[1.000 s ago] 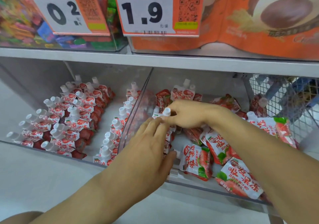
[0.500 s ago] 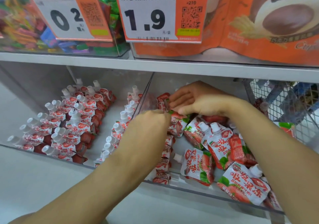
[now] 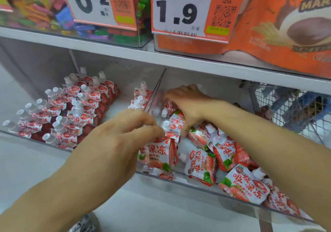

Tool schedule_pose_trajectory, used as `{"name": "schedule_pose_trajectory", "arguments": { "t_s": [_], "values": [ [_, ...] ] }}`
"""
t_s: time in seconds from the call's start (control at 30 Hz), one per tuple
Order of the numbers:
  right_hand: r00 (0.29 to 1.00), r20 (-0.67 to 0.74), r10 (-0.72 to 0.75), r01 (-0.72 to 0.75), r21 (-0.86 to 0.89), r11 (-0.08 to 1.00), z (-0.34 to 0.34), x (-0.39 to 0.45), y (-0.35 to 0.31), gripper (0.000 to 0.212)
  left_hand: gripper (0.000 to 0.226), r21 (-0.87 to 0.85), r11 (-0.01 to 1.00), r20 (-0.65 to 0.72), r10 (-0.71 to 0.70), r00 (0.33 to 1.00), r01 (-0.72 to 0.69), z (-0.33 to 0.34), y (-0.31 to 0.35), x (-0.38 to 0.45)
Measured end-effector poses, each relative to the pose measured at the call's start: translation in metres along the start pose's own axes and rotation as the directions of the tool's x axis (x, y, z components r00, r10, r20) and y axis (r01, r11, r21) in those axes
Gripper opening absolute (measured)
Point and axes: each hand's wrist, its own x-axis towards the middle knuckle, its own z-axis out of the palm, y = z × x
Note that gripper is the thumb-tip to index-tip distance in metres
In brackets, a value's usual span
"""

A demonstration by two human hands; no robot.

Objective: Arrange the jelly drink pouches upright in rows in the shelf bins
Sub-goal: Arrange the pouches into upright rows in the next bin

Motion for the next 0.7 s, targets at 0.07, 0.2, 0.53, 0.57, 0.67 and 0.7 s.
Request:
{"name": "schedule_pose_trajectory", "arguments": {
  "t_s": [0.07, 0.2, 0.53, 0.57, 0.67, 0.7],
  "values": [
    [1.0, -0.017, 0.019, -0.02, -0.078, 0.997, 0.0, 0.005, 0.0, 0.135, 0.07, -0.015, 1.0, -0.032, 0.021, 0.999, -0.021, 0.005, 0.001, -0.001],
    [0.999, -0.023, 0.041, -0.044, -0.119, 0.992, 0.004, 0.002, 0.002, 0.119, 0.071, -0.043, 0.998, -0.08, 0.046, 0.996, -0.05, 0.01, 0.001, 0.002],
    [0.987, 0.111, 0.12, -0.106, -0.126, 0.986, 0.013, -0.006, 0.001, 0.128, 0.067, -0.073, 0.996, -0.081, 0.051, 0.995, -0.057, 0.013, -0.001, 0.005],
    [0.983, 0.132, 0.126, -0.113, -0.101, 0.988, 0.01, -0.003, 0.001, 0.126, 0.067, -0.075, 0.996, -0.08, 0.048, 0.996, -0.054, 0.013, 0.0, 0.005],
    [0.985, 0.133, 0.109, -0.103, -0.049, 0.993, 0.002, 0.002, 0.005, 0.102, 0.064, -0.099, 0.994, -0.092, 0.035, 0.995, -0.044, 0.012, -0.001, 0.005],
    [0.988, 0.117, 0.099, -0.095, -0.039, 0.995, 0.003, 0.001, 0.007, 0.095, 0.064, -0.103, 0.994, -0.093, 0.033, 0.995, -0.042, 0.012, -0.001, 0.005]
  ]
}}
